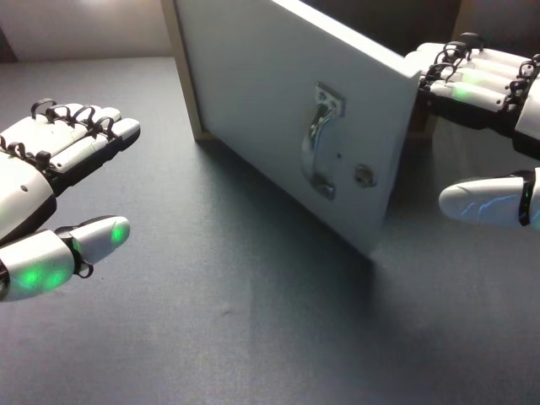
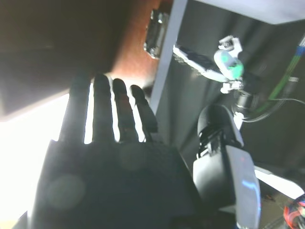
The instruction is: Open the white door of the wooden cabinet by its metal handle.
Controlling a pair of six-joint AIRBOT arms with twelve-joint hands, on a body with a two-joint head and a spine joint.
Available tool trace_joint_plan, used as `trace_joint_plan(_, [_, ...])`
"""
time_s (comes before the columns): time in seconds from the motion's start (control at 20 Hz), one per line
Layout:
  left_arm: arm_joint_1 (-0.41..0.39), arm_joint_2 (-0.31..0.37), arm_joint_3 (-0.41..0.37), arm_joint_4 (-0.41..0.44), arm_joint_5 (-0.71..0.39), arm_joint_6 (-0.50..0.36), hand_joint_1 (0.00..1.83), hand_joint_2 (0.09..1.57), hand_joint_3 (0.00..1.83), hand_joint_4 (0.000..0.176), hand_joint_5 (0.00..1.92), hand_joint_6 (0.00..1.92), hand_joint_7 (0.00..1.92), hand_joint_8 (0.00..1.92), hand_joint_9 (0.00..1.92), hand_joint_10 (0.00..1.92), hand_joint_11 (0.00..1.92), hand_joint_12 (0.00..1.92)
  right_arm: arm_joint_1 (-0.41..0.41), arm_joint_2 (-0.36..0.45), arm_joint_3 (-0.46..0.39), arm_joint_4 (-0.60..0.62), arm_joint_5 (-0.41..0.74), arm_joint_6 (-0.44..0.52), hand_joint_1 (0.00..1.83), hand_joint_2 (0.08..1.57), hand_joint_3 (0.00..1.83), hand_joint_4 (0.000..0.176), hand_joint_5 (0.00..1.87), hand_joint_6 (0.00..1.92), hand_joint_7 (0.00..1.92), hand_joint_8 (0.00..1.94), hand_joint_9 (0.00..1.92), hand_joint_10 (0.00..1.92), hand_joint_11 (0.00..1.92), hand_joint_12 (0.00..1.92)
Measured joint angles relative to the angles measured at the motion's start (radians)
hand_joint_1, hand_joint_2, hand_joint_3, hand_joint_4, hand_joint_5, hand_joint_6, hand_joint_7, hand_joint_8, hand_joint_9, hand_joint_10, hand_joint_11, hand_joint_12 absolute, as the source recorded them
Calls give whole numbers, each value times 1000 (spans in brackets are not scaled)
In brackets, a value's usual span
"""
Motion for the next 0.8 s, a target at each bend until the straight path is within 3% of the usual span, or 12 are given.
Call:
trace_joint_plan(0.6, [11, 0, 0, -25, 0, 0, 0, 1454, 0, 0, 75, 7, 47, 5, 64, 7, 42, 189, 0, -39, -4, -96, 7, 42, 0, 1359, 16, 0, 0, 0, 0, 0, 0, 0, 0, 0])
trace_joint_plan(0.7, [11, 0, 0, -24, 0, 0, 0, 1360, 0, 0, 54, 0, 25, 0, 67, 1, 45, 210, 0, -39, -3, -92, 7, 44, 0, 1352, 9, 0, 0, 0, 0, 0, 0, 0, 0, 0])
trace_joint_plan(0.8, [11, 0, 0, -24, 0, 0, 0, 1362, 0, 0, 55, 0, 31, 3, 70, 2, 41, 214, 0, -39, -3, -94, 7, 47, 0, 1358, 11, 0, 0, 0, 0, 0, 0, 0, 0, 0])
